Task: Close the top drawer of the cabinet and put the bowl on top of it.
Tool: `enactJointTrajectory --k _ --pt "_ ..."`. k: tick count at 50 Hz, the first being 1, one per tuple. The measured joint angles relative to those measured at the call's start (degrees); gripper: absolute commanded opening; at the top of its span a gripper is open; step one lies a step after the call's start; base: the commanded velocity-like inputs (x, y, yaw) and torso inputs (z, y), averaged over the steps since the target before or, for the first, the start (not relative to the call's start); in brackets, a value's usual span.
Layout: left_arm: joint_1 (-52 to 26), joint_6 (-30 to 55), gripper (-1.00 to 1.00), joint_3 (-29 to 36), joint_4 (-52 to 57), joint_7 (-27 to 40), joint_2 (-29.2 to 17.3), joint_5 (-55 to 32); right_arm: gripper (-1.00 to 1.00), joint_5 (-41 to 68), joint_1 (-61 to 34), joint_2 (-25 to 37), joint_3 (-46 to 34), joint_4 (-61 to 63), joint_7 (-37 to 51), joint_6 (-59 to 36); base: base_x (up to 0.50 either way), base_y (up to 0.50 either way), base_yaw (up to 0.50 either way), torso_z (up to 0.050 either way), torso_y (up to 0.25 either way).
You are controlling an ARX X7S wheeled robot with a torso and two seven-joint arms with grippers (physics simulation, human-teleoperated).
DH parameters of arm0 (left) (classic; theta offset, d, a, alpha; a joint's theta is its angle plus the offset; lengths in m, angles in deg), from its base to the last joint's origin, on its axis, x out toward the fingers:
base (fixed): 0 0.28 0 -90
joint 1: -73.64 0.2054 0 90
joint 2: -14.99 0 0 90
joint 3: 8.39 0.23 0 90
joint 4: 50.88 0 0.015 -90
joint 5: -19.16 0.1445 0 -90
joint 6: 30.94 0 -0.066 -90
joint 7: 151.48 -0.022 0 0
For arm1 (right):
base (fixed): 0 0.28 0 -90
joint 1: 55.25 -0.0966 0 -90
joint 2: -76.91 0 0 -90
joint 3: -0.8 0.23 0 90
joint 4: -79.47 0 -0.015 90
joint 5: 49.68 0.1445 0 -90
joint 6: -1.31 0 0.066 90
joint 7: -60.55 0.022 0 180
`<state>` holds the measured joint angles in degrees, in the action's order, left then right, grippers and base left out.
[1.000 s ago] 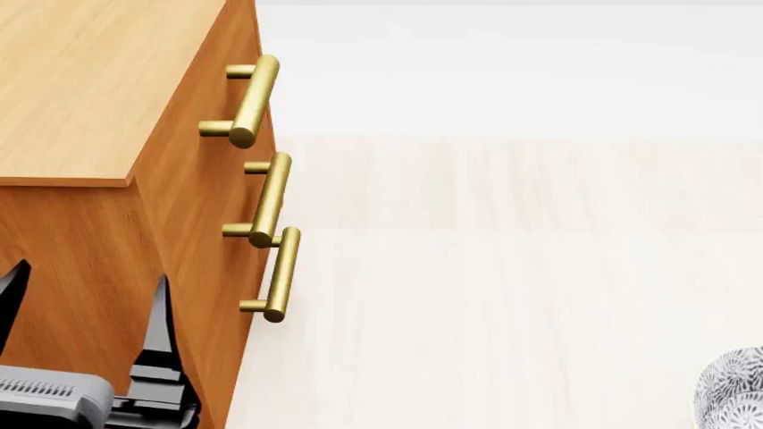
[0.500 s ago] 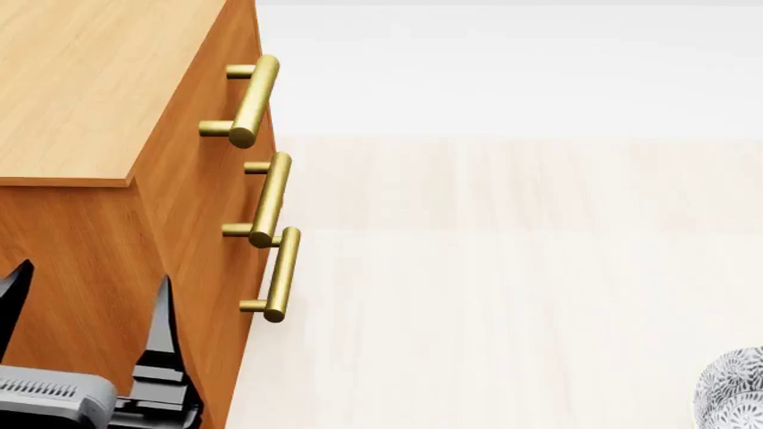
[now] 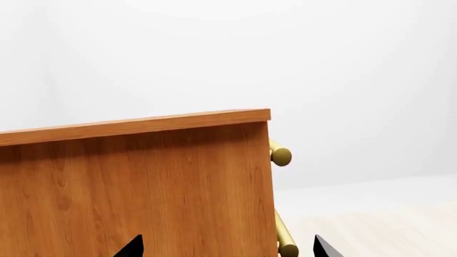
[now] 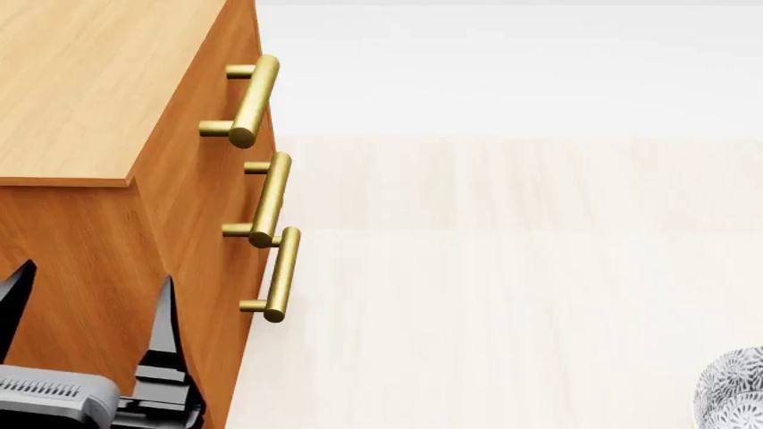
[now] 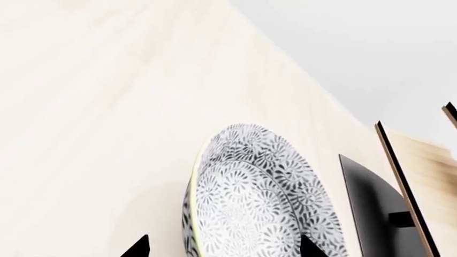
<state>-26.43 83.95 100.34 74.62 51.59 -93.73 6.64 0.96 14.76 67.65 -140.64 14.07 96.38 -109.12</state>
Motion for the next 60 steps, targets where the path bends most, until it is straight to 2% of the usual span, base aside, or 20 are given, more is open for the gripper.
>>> enactJointTrajectory --k 60 --pt "-0.4 -0.8 1.00 0.8 -1.0 0.8 -0.6 -0.7 1.00 -1.5 -0.1 -3.2 0.1 -3.6 -1.3 -0.5 0.00 0.00 0.00 0.000 0.000"
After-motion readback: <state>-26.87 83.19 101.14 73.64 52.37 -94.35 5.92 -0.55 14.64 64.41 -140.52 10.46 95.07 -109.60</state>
